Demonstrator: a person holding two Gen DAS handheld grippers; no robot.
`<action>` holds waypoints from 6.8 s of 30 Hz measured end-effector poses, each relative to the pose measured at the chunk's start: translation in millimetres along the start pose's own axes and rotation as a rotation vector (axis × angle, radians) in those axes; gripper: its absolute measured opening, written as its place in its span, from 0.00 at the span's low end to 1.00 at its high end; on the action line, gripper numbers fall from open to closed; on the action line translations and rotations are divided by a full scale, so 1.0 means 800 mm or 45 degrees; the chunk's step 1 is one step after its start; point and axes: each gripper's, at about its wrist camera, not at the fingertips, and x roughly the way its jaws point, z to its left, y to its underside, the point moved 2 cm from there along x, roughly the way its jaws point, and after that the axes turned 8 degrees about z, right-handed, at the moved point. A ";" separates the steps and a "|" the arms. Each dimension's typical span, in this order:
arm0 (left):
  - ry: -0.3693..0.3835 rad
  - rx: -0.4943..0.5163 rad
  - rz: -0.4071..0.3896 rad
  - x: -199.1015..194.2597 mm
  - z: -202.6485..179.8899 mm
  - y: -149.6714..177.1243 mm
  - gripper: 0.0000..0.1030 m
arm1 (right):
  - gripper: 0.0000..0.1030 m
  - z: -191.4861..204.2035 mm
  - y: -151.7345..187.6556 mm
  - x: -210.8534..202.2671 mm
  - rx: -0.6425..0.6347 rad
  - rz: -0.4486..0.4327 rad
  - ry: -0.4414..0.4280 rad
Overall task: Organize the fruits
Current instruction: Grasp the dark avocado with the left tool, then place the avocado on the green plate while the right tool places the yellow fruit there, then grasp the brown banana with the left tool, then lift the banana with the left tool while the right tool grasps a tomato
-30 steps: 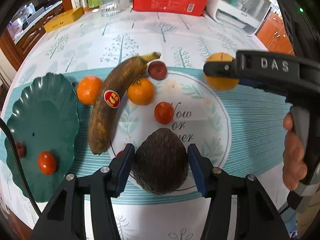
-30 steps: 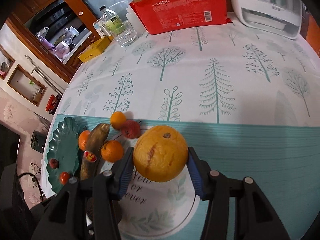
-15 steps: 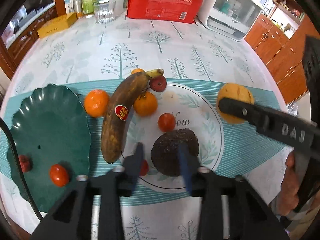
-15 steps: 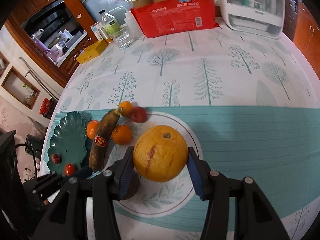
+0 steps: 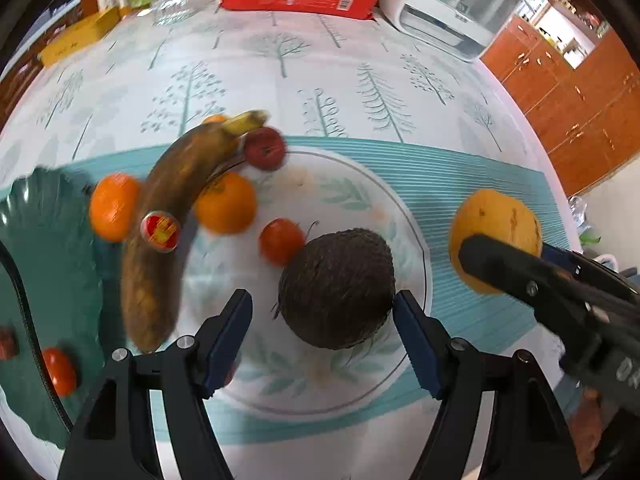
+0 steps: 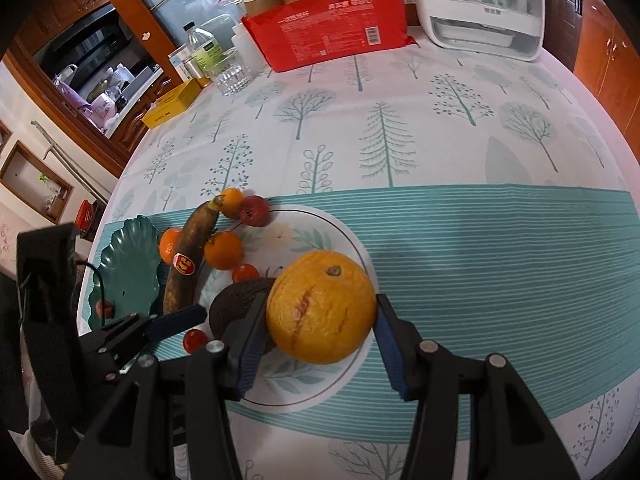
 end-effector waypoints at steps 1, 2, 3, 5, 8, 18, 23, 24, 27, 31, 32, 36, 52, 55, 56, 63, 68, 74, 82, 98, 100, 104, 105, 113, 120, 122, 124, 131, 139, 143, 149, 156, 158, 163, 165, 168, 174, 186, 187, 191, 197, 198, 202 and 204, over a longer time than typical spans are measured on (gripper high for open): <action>-0.013 0.010 -0.005 0.003 -0.005 -0.003 0.70 | 0.50 -0.004 0.001 0.000 0.007 0.001 -0.002; -0.025 0.018 -0.004 0.007 -0.010 -0.005 0.70 | 0.50 -0.007 0.002 -0.001 0.011 0.001 -0.003; -0.034 0.023 0.002 0.011 -0.013 -0.006 0.69 | 0.50 -0.011 0.002 -0.001 0.016 0.001 -0.004; -0.046 0.024 0.022 0.021 -0.019 -0.009 0.66 | 0.50 -0.017 0.003 -0.002 0.024 0.001 -0.005; -0.039 -0.004 0.038 0.034 -0.021 -0.011 0.60 | 0.50 -0.028 0.005 -0.004 0.037 -0.001 -0.006; -0.041 -0.059 -0.024 0.032 -0.020 -0.004 0.57 | 0.50 -0.041 0.011 -0.007 0.027 -0.002 -0.006; -0.042 -0.056 -0.047 0.016 -0.018 0.010 0.57 | 0.50 -0.032 0.014 -0.015 -0.018 -0.015 -0.006; -0.036 -0.056 -0.055 0.011 -0.017 0.013 0.57 | 0.50 -0.029 0.015 -0.017 -0.027 -0.016 -0.006; -0.026 -0.046 -0.093 -0.014 -0.012 0.025 0.57 | 0.50 -0.013 0.017 -0.022 -0.069 -0.021 -0.006; -0.054 -0.040 -0.142 -0.050 -0.001 0.039 0.57 | 0.50 0.015 0.021 -0.025 -0.131 -0.022 -0.011; -0.058 -0.046 -0.153 -0.059 0.006 0.042 0.57 | 0.50 0.024 0.022 -0.025 -0.146 -0.021 -0.014; -0.120 -0.061 -0.189 -0.090 0.032 0.053 0.57 | 0.50 0.064 0.025 -0.028 -0.196 -0.020 -0.047; -0.258 -0.191 -0.253 -0.184 0.200 0.075 0.57 | 0.50 0.240 0.026 -0.021 -0.371 -0.030 -0.139; -0.270 -0.219 -0.243 -0.188 0.230 0.075 0.57 | 0.50 0.268 0.024 -0.007 -0.390 -0.019 -0.146; -0.275 -0.229 -0.240 -0.189 0.241 0.074 0.57 | 0.50 0.275 0.023 -0.003 -0.392 -0.014 -0.146; -0.288 -0.284 -0.206 -0.181 0.309 0.066 0.57 | 0.50 0.310 0.020 0.045 -0.384 0.046 -0.130; -0.262 -0.302 -0.167 -0.165 0.348 0.056 0.57 | 0.50 0.325 0.019 0.086 -0.364 0.098 -0.100; -0.232 -0.284 -0.106 -0.136 0.369 0.045 0.57 | 0.50 0.333 0.018 0.121 -0.324 0.119 -0.067; -0.190 -0.244 -0.040 -0.103 0.376 0.032 0.57 | 0.50 0.338 0.012 0.152 -0.309 0.144 -0.011; -0.191 -0.233 -0.146 -0.138 0.364 0.023 0.91 | 0.56 0.339 0.015 0.136 -0.359 0.116 -0.014; -0.206 -0.225 -0.161 -0.146 0.359 0.025 0.92 | 0.56 0.342 0.018 0.130 -0.375 0.107 -0.015; -0.213 -0.228 -0.178 -0.160 0.353 0.033 0.98 | 0.56 0.347 0.024 0.115 -0.405 0.088 -0.029; -0.213 -0.231 -0.181 -0.163 0.352 0.034 0.99 | 0.56 0.348 0.026 0.110 -0.411 0.083 -0.035; -0.226 -0.238 -0.212 -0.190 0.329 0.053 0.99 | 0.56 0.335 0.036 0.064 -0.414 0.017 -0.060; -0.238 -0.179 -0.259 -0.217 0.271 0.063 0.99 | 0.56 0.295 0.042 0.010 -0.371 -0.060 -0.063; -0.244 -0.155 -0.288 -0.227 0.247 0.064 0.99 | 0.56 0.280 0.043 -0.008 -0.365 -0.088 -0.052; -0.249 -0.137 -0.324 -0.237 0.223 0.064 0.99 | 0.56 0.263 0.044 -0.027 -0.360 -0.118 -0.042; -0.272 -0.124 -0.413 -0.250 0.153 0.053 0.99 | 0.56 0.200 0.041 -0.085 -0.366 -0.202 0.008; -0.283 -0.034 -0.385 -0.216 0.090 0.025 0.99 | 0.56 0.143 0.023 -0.101 -0.403 -0.225 0.039; -0.277 0.110 -0.323 -0.180 0.068 0.002 0.99 | 0.56 0.125 0.011 -0.085 -0.455 -0.209 0.057; -0.269 0.267 -0.200 -0.119 0.068 -0.031 0.91 | 0.56 0.105 -0.004 -0.038 -0.515 -0.164 0.083; -0.208 0.356 -0.081 -0.067 0.088 -0.069 0.79 | 0.54 0.087 -0.016 0.037 -0.480 -0.052 0.050; -0.206 0.402 -0.049 -0.053 0.089 -0.077 0.76 | 0.52 0.085 -0.020 0.058 -0.468 -0.027 0.038; -0.184 0.505 0.014 -0.023 0.088 -0.093 0.75 | 0.46 0.085 -0.026 0.088 -0.462 -0.006 0.022; -0.163 0.535 0.039 -0.015 0.087 -0.096 0.74 | 0.43 0.086 -0.028 0.098 -0.467 0.004 0.016; -0.102 0.581 0.095 0.000 0.089 -0.101 0.72 | 0.41 0.087 -0.031 0.106 -0.466 0.021 -0.012; 0.014 0.684 0.167 0.014 0.086 -0.103 0.64 | 0.29 0.087 -0.032 0.115 -0.473 0.045 -0.073; 0.081 0.882 0.257 0.023 0.091 -0.093 0.52 | 0.26 0.090 -0.027 0.115 -0.475 0.037 -0.056; 0.071 0.901 0.255 0.022 0.090 -0.092 0.52 | 0.26 0.090 -0.027 0.114 -0.473 0.036 -0.052; 0.043 0.948 0.263 0.019 0.088 -0.097 0.45 | 0.26 0.092 -0.028 0.113 -0.468 0.025 -0.030; 0.069 0.918 0.270 0.006 0.099 -0.105 0.35 | 0.25 0.093 -0.025 0.103 -0.439 0.000 -0.019; 0.066 0.915 0.264 0.005 0.098 -0.104 0.35 | 0.25 0.093 -0.025 0.102 -0.434 -0.004 -0.016; 0.040 0.893 0.219 -0.002 0.091 -0.100 0.33 | 0.25 0.095 -0.024 0.095 -0.402 -0.023 -0.003; 0.025 0.872 0.201 -0.008 0.088 -0.097 0.31 | 0.25 0.096 -0.023 0.090 -0.387 -0.034 -0.001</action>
